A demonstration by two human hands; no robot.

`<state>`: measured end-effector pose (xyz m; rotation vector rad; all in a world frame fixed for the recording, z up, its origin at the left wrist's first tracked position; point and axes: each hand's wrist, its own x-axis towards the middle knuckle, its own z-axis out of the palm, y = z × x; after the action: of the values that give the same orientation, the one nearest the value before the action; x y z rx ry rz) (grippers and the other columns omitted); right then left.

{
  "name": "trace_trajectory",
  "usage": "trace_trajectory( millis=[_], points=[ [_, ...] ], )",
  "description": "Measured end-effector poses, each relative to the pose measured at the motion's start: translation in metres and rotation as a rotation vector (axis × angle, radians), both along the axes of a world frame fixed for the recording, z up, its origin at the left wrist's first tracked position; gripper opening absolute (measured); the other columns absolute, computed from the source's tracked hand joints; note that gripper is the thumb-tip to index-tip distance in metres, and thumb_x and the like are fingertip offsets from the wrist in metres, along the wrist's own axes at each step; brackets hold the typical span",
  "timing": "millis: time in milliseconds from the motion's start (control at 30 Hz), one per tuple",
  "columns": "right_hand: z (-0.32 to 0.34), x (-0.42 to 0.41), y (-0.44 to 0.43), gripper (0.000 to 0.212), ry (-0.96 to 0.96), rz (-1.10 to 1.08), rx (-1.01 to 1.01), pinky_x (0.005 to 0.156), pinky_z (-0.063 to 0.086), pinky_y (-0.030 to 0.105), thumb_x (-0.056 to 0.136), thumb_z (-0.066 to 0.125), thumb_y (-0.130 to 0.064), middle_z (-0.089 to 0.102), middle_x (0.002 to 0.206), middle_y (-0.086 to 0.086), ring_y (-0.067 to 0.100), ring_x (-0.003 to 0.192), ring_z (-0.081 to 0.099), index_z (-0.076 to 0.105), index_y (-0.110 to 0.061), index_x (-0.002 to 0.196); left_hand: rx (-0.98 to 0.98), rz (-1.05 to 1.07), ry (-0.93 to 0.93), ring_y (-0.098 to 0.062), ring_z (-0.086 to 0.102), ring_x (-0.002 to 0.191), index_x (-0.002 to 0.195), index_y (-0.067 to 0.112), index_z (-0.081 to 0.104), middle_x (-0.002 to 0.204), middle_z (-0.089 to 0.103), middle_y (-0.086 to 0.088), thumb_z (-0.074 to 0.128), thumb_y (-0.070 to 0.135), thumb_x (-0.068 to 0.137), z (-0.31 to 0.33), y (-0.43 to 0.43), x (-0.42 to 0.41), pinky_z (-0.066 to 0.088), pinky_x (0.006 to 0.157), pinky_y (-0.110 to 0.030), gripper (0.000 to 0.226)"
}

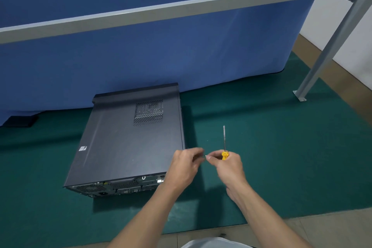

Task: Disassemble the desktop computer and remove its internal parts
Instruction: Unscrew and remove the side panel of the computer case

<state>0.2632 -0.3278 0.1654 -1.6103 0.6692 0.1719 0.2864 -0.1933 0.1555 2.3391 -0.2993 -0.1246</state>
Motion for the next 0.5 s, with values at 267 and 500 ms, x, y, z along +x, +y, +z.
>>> trace_trajectory(
  millis=[267, 500],
  points=[
    [-0.03, 0.065, -0.043, 0.01, 0.039, 0.238, -0.496, 0.067, 0.052, 0.034, 0.085, 0.065, -0.022, 0.068, 0.079, 0.0, 0.024, 0.08, 0.061, 0.067, -0.02, 0.075, 0.494, 0.242, 0.002, -0.018, 0.008, 0.15, 0.155, 0.019, 0.018, 0.163, 0.008, -0.001, 0.023, 0.051, 0.102, -0.025, 0.024, 0.065, 0.012, 0.119, -0.038, 0.062],
    [-0.069, 0.155, -0.057, 0.008, 0.025, 0.56, -0.874, 0.062, 0.04, 0.031, 0.085, 0.056, -0.019, 0.065, 0.091, 0.008, 0.033, 0.079, 0.058, 0.062, -0.017, 0.082, 0.604, 0.346, -0.025, -0.007, -0.005, 0.148, 0.156, 0.026, 0.007, 0.163, 0.003, 0.008, 0.007, 0.057, 0.098, -0.039, 0.026, 0.075, 0.002, 0.119, -0.036, 0.065]
  ],
)
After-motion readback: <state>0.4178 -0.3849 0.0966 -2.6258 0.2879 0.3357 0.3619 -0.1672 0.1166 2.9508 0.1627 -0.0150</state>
